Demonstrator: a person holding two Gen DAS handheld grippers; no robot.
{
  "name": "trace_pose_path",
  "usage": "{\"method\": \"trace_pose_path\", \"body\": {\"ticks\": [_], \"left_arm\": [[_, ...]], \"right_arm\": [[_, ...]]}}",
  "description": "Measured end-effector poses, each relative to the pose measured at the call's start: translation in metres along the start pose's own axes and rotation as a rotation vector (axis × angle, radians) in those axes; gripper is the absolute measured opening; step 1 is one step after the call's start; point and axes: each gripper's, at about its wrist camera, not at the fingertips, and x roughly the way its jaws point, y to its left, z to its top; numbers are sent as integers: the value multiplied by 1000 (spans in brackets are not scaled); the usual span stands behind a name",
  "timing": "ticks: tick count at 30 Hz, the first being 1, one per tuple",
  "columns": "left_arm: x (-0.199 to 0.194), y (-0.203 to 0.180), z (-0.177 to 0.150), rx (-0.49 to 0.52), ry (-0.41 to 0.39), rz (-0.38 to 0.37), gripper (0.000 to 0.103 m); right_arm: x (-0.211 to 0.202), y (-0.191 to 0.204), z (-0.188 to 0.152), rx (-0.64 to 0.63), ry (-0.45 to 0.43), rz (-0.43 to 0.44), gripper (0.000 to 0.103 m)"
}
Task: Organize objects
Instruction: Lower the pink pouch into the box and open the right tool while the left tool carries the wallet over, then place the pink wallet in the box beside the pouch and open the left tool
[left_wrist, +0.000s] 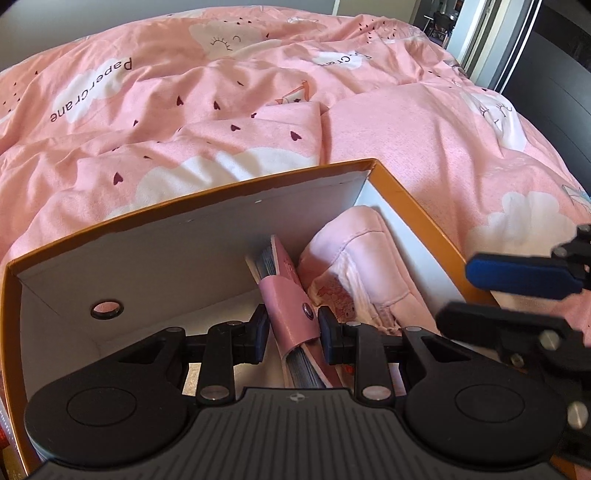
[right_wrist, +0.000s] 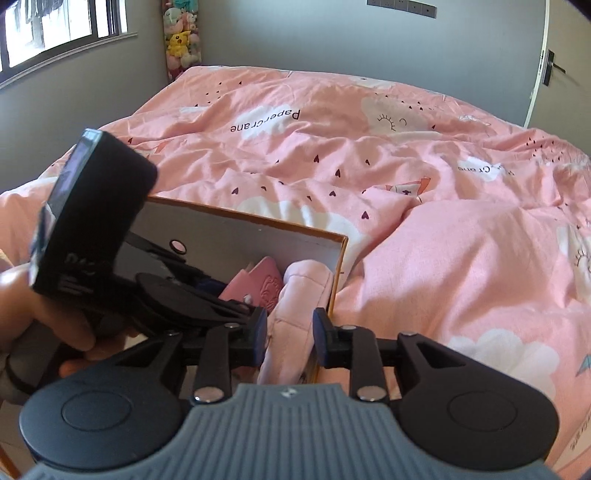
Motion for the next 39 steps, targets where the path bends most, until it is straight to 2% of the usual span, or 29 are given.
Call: {"method": "trace_pose_path", "body": {"ticks": [4, 10, 12, 15, 16, 19, 21, 24, 29, 31, 33, 35, 39], "left_arm": [[0, 1, 2, -11, 4, -63, 35], [-1, 6, 3, -22, 26, -107, 39], [-2, 10, 3, -39, 30, -122, 47], [-5, 20, 3, -95, 28, -141, 61], [-6, 22, 2, -109, 29, -152, 61], [-9, 24, 0, -113, 10, -184, 52], [-12, 21, 1, -113, 0, -200, 39], [-19, 16, 2, -102, -19, -212, 36], [-18, 16, 2, -94, -5, -242, 30], [-20, 16, 0, -93, 0, -276, 30], [-20, 14, -1, -78, -3, -264, 25], [-16, 14, -1, -67, 1, -229, 21], [-12, 20, 2, -87, 12, -235, 20]], "right_arm": [[-4, 6, -7, -18, 20, -12, 29], [-6, 13, -11, -114, 17, -25, 29], [-7, 15, -11, -132, 17, -33, 30], [-10, 19, -13, -187, -8, -138, 74], [-13, 18, -15, -209, -28, -149, 71], [-8, 13, -17, -188, 27, -126, 63], [-1, 10, -21, -162, 71, -104, 58], [9, 5, -26, -106, 111, -81, 52], [23, 0, -31, -37, 141, -66, 45], [26, -2, -32, -4, 139, -44, 35], [29, -2, -31, 14, 133, -38, 29], [32, -2, -28, 24, 123, -43, 28], [40, -5, -23, 56, 117, -41, 28]]}}
